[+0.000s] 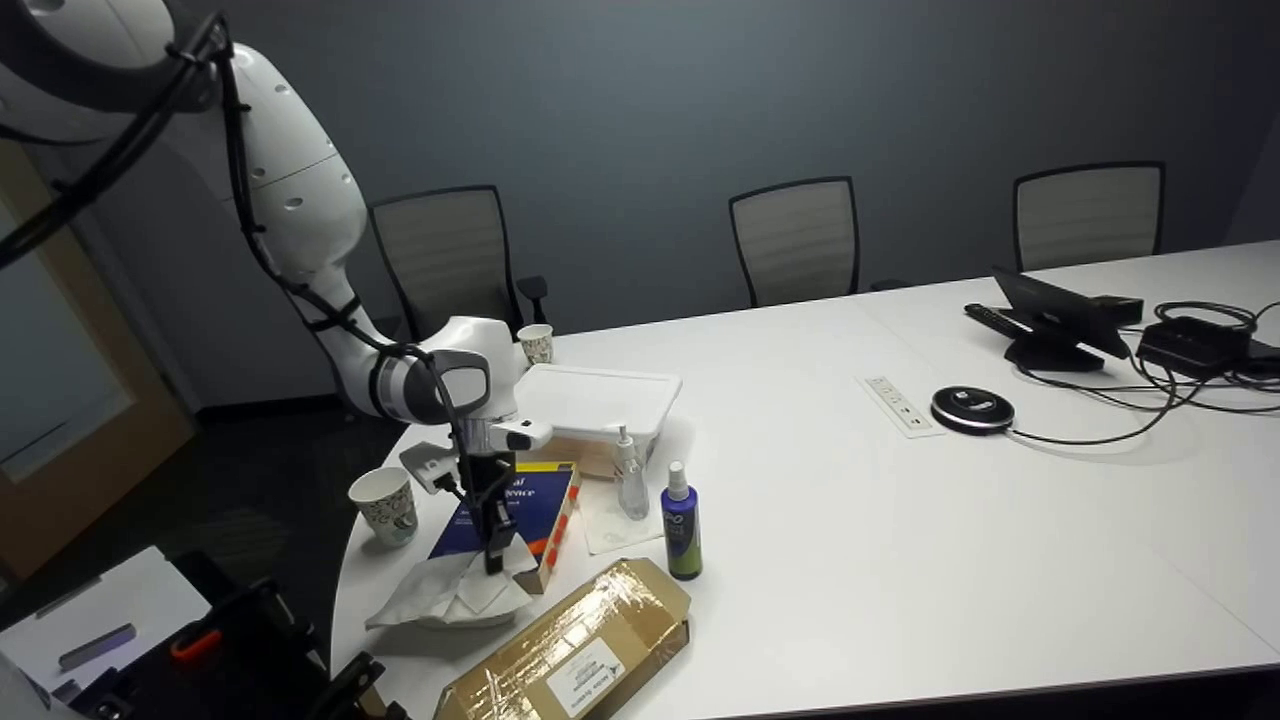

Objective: Use the tissue to wipe the cover of the book

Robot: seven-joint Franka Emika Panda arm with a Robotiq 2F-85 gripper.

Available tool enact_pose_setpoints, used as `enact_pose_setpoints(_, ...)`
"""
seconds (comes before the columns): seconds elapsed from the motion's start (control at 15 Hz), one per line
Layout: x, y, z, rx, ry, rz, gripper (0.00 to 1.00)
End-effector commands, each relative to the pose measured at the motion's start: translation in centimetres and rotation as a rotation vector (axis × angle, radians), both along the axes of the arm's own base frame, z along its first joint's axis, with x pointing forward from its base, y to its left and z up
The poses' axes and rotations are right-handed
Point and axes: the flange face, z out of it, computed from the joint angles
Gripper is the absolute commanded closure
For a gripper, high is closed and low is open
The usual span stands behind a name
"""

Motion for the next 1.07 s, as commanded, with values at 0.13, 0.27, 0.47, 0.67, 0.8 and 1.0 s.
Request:
enact_pose_setpoints(0.13,-4.0,-1.8,2.7,-0.012,0.086,-0.097,0.99)
enact_pose_setpoints(0.27,-5.3,-3.0,2.2,-0.007,0.132,-0.144,0.99)
enact_pose_setpoints(0.47,-6.1,-4.3,1.4,0.015,0.139,-0.205,0.95)
enact_pose_setpoints(0.67,-5.9,-4.8,1.6,0.058,0.119,-0.256,0.68)
enact_pose_setpoints(0.8,-5.5,-4.8,1.9,0.069,0.099,-0.277,0.53)
enact_pose_setpoints(1.0,-4.7,-4.2,3.3,0.077,0.073,-0.271,0.31)
